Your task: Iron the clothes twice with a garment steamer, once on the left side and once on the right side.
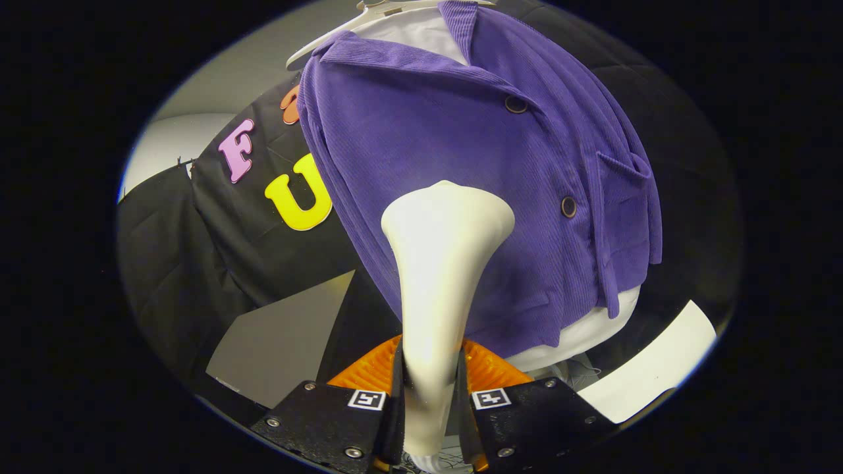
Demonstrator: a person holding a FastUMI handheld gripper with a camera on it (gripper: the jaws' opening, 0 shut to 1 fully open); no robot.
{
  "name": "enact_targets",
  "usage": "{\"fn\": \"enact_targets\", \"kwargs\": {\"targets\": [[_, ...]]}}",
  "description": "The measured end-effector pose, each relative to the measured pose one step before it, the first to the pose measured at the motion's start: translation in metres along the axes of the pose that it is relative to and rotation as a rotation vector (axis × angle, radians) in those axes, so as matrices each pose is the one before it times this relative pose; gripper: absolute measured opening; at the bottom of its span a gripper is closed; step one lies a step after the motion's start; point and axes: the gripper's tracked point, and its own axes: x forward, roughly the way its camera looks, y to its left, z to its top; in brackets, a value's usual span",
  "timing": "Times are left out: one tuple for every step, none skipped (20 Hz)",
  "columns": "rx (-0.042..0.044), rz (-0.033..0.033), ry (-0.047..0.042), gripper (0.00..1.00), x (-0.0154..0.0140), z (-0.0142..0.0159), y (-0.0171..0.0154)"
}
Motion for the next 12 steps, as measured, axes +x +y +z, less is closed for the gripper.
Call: {"fn": "enact_targets", "kwargs": {"targets": [[0.00195,-0.00268,0.00865,0.33,0.00034,-0.00552,-0.00180],[-0.00008,-0.00249,0.00990,0.33,-0.00007,-0.00732,-0.00222],[-0.00007,-0.00349,0.01206,0.33,0.00047,-0.00594,-0.00208],[0.00006,-0.00396,0.01141,0.33,0.00106,-0.00603,-0.00204],[0.00148,-0.00323,0.01066,0.33,0.00179,-0.00538,-0.00233],[0.00270,-0.00258,0.00871,0.33,0.00235,-0.00640,-0.00249],[0.00256,-0.00280,0.00949,0.33,0.00315,-0.00509,-0.00210],[0.00308,-0.00495,0.01066,0.33,0.00316,-0.00697,-0.00356],[0.00458,-0.00560,0.01137,0.33,0.00380,-0.00567,-0.00337],[0.00681,-0.00658,0.01236,0.33,0.00324,-0.00724,-0.00395],[0.00687,-0.00769,0.01330,0.33,0.00400,-0.00640,-0.00408],[0.00848,-0.00984,0.01339,0.33,0.00465,-0.00706,-0.00482]]}}
